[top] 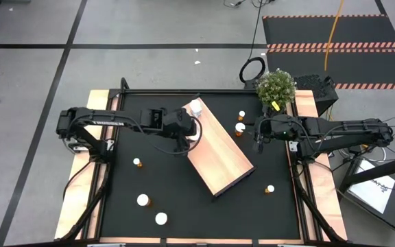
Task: Pick and place medicine bottles onto shelf by color
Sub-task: Put the orange capsule bottle on the shelf
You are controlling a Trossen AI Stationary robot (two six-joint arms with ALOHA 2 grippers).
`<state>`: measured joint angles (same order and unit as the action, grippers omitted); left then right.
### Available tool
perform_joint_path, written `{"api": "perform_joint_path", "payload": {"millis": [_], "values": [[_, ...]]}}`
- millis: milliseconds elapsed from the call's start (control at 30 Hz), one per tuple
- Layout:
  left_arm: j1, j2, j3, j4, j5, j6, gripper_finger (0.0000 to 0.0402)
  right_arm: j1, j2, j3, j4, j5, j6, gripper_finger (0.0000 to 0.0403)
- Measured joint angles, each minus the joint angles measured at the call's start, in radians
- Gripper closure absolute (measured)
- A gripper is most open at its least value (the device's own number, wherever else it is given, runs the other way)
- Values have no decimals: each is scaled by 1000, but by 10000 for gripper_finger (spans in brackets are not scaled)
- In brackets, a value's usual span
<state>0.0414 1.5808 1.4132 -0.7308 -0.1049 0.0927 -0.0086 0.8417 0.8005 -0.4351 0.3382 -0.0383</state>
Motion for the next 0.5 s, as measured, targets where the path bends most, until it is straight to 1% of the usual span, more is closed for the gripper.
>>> {"api": "perform_joint_path", "payload": {"millis": [500], "values": [[4,1,1,-11,7,2,188,0,0,0,1,0,0,298]]}}
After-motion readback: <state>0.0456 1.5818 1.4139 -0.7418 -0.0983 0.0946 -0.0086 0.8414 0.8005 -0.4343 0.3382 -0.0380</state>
